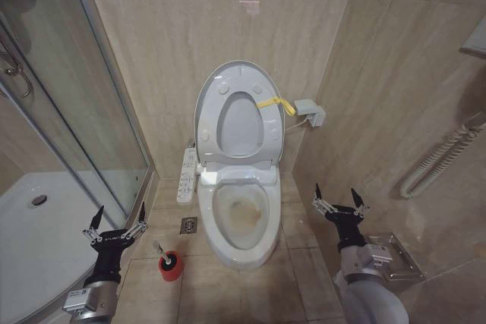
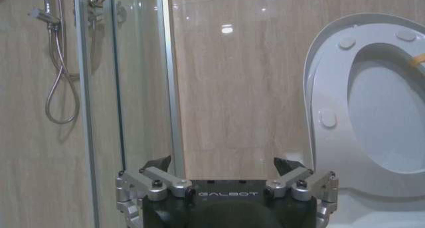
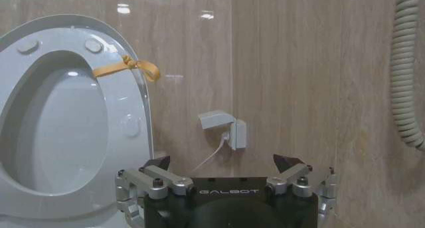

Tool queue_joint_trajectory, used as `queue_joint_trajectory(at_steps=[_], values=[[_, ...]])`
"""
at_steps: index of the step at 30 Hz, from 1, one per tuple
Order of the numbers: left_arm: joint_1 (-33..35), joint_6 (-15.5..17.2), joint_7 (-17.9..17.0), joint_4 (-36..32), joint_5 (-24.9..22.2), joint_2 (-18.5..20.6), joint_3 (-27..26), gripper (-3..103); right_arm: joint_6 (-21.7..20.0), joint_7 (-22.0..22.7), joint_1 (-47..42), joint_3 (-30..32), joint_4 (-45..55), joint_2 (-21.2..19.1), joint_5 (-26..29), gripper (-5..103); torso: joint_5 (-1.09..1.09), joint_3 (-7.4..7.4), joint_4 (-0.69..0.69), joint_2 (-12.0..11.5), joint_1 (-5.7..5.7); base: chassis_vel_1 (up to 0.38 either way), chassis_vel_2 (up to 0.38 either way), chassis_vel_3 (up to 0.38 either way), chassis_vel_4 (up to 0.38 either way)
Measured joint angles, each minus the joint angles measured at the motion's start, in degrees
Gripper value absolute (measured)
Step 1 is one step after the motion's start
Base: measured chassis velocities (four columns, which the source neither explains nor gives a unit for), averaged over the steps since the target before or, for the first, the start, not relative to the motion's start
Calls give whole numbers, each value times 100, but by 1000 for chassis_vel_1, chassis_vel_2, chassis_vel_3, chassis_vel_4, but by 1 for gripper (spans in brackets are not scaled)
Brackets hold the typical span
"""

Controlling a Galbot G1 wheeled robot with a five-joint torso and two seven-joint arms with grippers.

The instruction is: Open the toilet lid, clean the toilet bowl with a toilet brush, close the toilet lid, and flush.

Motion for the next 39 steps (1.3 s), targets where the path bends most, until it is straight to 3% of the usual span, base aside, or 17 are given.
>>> queue_joint_trajectory(at_steps=[39], values=[[0, 0, 0, 0, 0, 0, 0, 100, 0, 0, 0, 0, 0, 0, 0, 100, 0, 0, 0, 0, 0, 0, 0, 0, 0]])
